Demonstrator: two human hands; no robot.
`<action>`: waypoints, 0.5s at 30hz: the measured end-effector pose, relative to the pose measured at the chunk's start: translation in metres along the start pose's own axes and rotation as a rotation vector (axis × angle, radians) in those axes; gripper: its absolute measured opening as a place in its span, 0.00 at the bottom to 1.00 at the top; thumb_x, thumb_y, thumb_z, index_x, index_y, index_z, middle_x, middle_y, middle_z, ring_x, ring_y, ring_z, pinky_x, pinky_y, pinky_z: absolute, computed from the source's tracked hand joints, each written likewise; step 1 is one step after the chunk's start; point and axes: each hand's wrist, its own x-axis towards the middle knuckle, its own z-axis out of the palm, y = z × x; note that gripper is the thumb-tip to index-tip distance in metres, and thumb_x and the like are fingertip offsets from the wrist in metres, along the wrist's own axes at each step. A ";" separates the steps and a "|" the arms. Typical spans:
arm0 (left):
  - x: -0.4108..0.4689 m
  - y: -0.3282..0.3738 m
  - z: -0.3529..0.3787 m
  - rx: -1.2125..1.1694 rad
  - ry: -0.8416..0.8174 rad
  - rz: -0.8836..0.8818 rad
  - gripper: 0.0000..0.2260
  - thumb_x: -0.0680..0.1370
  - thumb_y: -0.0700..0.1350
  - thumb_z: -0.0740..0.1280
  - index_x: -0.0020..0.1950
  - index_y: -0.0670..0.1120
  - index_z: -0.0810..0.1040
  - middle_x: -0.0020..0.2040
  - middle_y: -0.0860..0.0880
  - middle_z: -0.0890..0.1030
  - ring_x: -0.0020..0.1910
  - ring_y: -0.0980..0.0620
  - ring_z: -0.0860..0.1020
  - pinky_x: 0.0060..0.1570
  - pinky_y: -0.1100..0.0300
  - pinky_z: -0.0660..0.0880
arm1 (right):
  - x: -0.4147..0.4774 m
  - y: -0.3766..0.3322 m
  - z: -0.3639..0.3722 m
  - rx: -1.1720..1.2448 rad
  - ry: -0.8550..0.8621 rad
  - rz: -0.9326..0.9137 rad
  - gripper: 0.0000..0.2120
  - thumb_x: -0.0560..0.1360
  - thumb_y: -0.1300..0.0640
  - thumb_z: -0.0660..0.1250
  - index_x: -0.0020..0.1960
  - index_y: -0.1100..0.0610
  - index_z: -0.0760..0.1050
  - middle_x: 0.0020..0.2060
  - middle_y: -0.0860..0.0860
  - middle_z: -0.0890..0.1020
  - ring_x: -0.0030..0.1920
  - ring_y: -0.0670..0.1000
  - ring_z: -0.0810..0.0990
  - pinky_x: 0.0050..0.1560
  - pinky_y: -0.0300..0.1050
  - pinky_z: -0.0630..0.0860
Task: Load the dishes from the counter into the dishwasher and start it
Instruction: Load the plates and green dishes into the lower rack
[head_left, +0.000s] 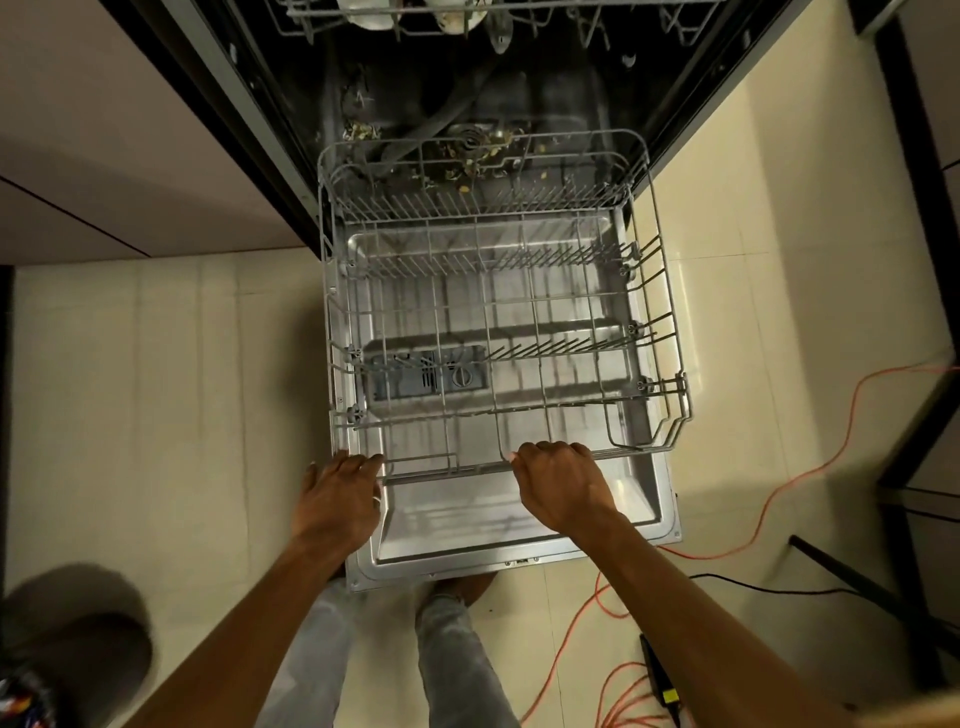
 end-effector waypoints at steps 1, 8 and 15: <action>0.001 0.000 -0.001 -0.009 0.000 -0.001 0.24 0.82 0.47 0.58 0.79 0.55 0.63 0.75 0.54 0.70 0.78 0.50 0.61 0.77 0.46 0.56 | 0.000 0.000 -0.001 -0.008 -0.004 0.001 0.22 0.86 0.48 0.47 0.57 0.56 0.77 0.48 0.53 0.85 0.49 0.55 0.83 0.59 0.50 0.75; 0.008 -0.001 -0.009 -0.013 -0.014 -0.030 0.23 0.78 0.40 0.62 0.72 0.57 0.73 0.65 0.53 0.81 0.66 0.51 0.75 0.70 0.55 0.65 | -0.004 -0.004 0.002 -0.014 -0.026 0.025 0.23 0.85 0.47 0.47 0.55 0.55 0.78 0.47 0.53 0.85 0.48 0.54 0.84 0.58 0.50 0.75; 0.006 -0.002 -0.005 -0.035 -0.094 -0.040 0.22 0.79 0.42 0.62 0.71 0.58 0.74 0.67 0.52 0.80 0.67 0.51 0.75 0.67 0.56 0.68 | -0.011 -0.006 0.008 -0.012 -0.086 0.017 0.23 0.85 0.45 0.46 0.55 0.54 0.78 0.48 0.52 0.85 0.50 0.54 0.84 0.59 0.51 0.74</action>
